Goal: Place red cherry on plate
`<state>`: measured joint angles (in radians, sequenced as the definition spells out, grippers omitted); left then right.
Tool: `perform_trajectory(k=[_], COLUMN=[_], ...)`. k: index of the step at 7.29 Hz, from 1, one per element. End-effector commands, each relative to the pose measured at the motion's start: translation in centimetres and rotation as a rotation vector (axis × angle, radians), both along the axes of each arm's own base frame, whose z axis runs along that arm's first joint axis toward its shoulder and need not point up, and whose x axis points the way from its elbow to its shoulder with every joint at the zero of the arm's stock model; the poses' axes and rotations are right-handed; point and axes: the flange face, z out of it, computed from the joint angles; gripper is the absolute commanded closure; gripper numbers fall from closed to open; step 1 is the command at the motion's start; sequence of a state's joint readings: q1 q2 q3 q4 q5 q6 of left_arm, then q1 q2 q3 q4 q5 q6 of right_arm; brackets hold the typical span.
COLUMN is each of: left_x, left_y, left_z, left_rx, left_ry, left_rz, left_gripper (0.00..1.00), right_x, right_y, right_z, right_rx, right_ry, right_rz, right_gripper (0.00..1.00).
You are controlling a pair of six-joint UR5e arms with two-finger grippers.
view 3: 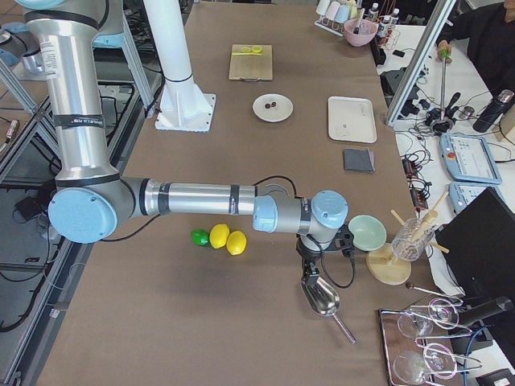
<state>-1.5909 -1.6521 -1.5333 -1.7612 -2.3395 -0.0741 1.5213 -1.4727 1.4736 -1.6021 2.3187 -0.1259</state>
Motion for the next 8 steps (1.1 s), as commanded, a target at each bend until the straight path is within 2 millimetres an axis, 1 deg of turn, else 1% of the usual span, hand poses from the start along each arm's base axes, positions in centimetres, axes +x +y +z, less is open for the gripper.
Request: perform_trajectory(k=[1,4,8], left_x=[-0.5,-0.5,-0.5], left_y=[-0.2,-0.5,-0.4], left_z=[0.0,-0.2,-0.1], left_rx=[0.002,0.007,0.007], left_ry=[0.012,0.013,0.011], left_rz=[0.003,0.001,0.000], left_gripper=[0.02,0.02,0.02], right_x=[0.2,0.1,0.2], right_y=[-0.1,-0.4,-0.4], right_z=[-0.1,-1.1,-1.1], right_rx=[-0.002,-0.004,-0.001], right_ry=[-0.001,-0.002,-0.002], right_rz=[0.008,0.035,0.034], right_gripper=[0.00,0.00,0.00])
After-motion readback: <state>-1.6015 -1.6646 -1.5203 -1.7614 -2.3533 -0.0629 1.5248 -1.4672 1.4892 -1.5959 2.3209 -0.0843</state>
